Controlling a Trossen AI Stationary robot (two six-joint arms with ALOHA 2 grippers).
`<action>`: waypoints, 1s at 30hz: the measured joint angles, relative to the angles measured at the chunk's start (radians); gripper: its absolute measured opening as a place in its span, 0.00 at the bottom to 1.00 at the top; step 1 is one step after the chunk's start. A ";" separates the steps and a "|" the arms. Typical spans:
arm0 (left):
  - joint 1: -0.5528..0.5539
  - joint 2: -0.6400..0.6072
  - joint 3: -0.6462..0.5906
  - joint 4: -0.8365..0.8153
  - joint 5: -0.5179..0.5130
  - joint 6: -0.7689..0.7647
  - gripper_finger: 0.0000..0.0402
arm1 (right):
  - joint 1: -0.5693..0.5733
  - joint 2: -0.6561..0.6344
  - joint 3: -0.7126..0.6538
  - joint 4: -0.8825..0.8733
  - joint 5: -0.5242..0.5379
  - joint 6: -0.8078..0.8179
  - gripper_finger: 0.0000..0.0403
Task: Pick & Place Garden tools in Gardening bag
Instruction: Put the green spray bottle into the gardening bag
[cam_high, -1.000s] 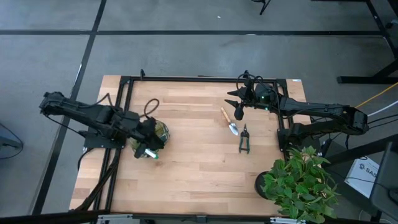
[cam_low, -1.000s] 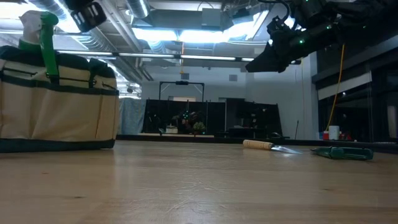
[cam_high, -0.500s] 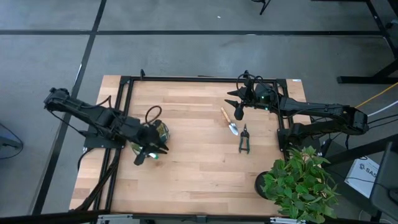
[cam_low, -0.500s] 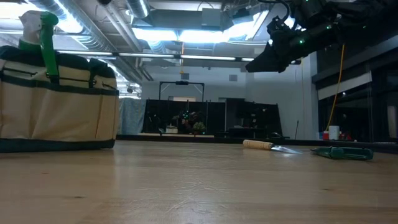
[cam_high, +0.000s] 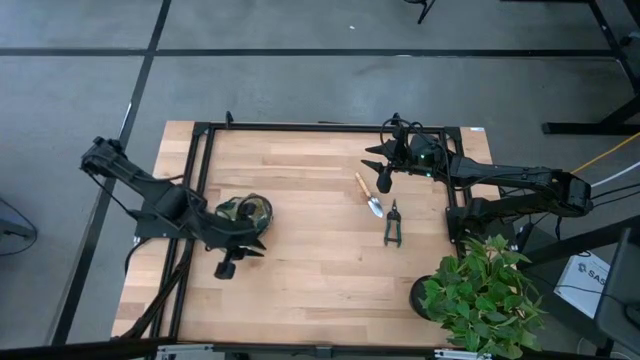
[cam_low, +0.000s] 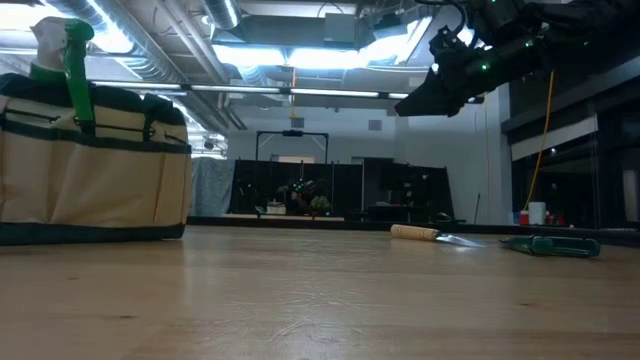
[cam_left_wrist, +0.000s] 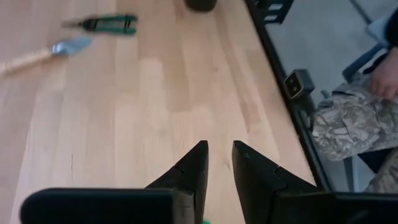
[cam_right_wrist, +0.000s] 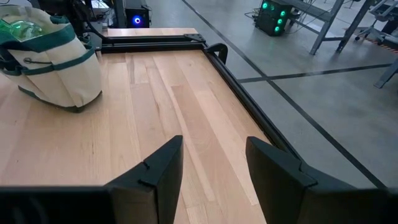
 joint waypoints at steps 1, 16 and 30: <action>0.000 0.004 0.000 -0.013 0.000 -0.016 0.18 | 0.000 0.000 0.000 0.000 0.000 0.000 0.44; -0.007 0.006 0.000 -0.214 0.035 -0.121 0.40 | 0.000 0.000 0.000 0.000 0.000 0.000 0.44; -0.067 0.006 0.000 -0.351 -0.011 -0.017 0.41 | 0.000 0.000 0.000 0.000 0.000 0.000 0.44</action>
